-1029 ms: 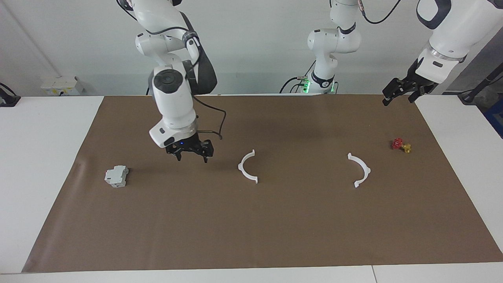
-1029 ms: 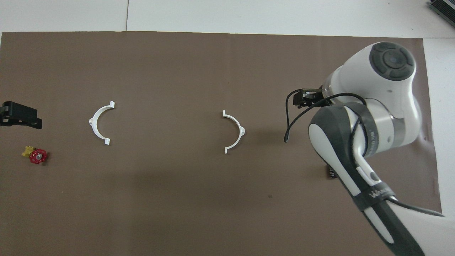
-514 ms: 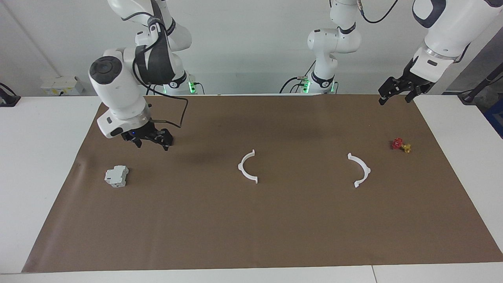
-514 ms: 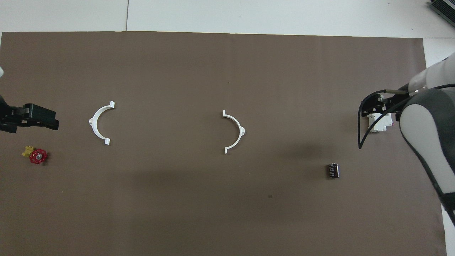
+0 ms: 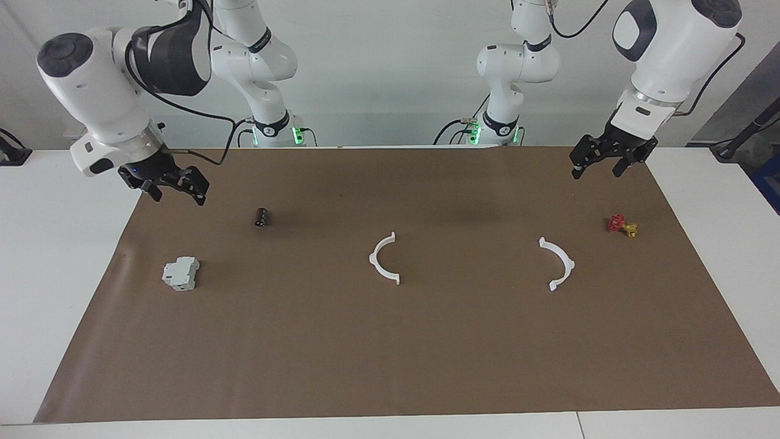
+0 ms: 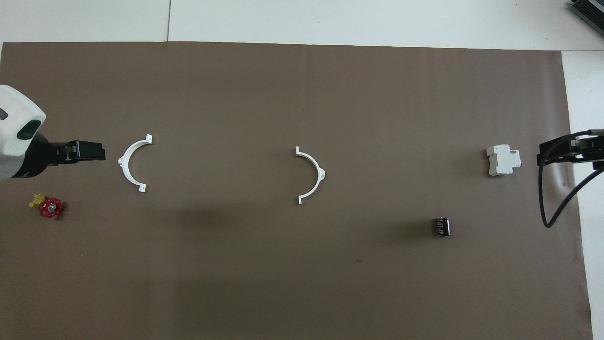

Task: Assemble drain pipe with both arms
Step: 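Reach the left gripper to the other half-ring while the right gripper retracts, then grasp the other white half-ring with the left gripper and lift it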

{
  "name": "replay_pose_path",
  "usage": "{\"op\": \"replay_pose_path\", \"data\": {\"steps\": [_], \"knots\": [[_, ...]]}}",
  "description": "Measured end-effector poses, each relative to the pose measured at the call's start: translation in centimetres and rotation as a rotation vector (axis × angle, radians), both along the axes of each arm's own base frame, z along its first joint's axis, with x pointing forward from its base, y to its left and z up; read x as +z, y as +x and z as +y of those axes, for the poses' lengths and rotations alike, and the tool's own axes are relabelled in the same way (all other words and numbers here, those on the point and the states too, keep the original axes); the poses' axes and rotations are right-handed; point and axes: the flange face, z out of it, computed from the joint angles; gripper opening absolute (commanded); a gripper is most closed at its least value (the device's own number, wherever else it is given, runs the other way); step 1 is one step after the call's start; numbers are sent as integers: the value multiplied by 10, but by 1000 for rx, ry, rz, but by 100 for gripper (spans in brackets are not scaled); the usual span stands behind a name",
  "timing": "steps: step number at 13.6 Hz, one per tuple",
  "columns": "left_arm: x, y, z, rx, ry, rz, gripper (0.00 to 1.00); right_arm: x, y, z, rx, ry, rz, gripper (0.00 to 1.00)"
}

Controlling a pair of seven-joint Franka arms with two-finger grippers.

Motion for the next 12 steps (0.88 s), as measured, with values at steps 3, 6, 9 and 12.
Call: {"op": "replay_pose_path", "data": {"steps": [3,6,9,12], "knots": [[-73,12,-3,6,10,-11,100,-3,-3,5,4,19,34,100],[-137,5,9,29,19,-13,100,2,-6,5,0,30,48,100],[-141,3,39,84,20,-17,100,3,-5,8,4,31,46,100],[-157,4,37,112,18,-19,100,3,-5,7,3,32,45,100]]}}
